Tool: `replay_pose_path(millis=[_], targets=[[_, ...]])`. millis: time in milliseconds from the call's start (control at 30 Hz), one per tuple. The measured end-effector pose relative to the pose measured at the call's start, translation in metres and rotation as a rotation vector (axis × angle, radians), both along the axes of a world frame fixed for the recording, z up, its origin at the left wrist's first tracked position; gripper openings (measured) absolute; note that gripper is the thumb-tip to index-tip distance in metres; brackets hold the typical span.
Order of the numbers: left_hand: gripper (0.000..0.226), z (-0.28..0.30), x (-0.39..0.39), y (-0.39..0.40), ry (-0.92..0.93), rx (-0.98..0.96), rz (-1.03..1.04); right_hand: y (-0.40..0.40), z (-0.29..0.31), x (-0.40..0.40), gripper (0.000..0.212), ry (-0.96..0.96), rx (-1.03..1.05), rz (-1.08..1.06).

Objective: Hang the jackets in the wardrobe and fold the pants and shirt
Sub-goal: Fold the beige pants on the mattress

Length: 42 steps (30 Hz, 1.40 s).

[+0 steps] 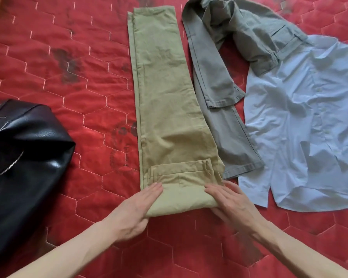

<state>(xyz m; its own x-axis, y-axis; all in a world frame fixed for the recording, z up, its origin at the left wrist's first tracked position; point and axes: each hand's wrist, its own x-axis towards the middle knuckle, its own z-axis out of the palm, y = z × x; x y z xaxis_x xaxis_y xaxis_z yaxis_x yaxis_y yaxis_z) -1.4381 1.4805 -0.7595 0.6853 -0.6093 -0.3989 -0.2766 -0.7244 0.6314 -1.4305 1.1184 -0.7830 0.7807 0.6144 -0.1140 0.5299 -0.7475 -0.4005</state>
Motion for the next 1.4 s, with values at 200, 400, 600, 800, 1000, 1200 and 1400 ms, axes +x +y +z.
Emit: replay_pose_path(millis=[200,400,600,800,1000,1200,1400], targets=[[0.08,0.04,-0.026,0.015,0.209,-0.035,0.047,0.0,0.034,-0.036,0.035,0.002,0.134,0.047],[0.068,0.04,-0.051,0.028,0.176,-0.161,0.097,-0.012,0.026,-0.058,0.082,0.254,0.211,0.065],[0.044,0.02,-0.06,0.029,0.027,-0.305,0.2,-0.024,-0.012,-0.026,0.089,0.373,0.006,0.281],[0.06,-0.013,-0.051,0.028,-0.016,-0.245,0.349,-0.004,-0.031,-0.005,0.057,0.357,-0.002,0.24],[0.053,-0.031,-0.03,0.021,0.089,-0.045,0.555,0.014,-0.005,-0.005,0.036,0.483,0.33,-0.269],[0.021,-0.035,-0.02,0.006,0.359,-0.162,0.858,0.04,-0.005,0.007,0.035,0.607,0.544,-0.691],[0.033,-0.039,-0.019,-0.004,0.344,-0.106,0.979,0.063,-0.018,0.047,0.032,0.525,0.501,-0.756]])
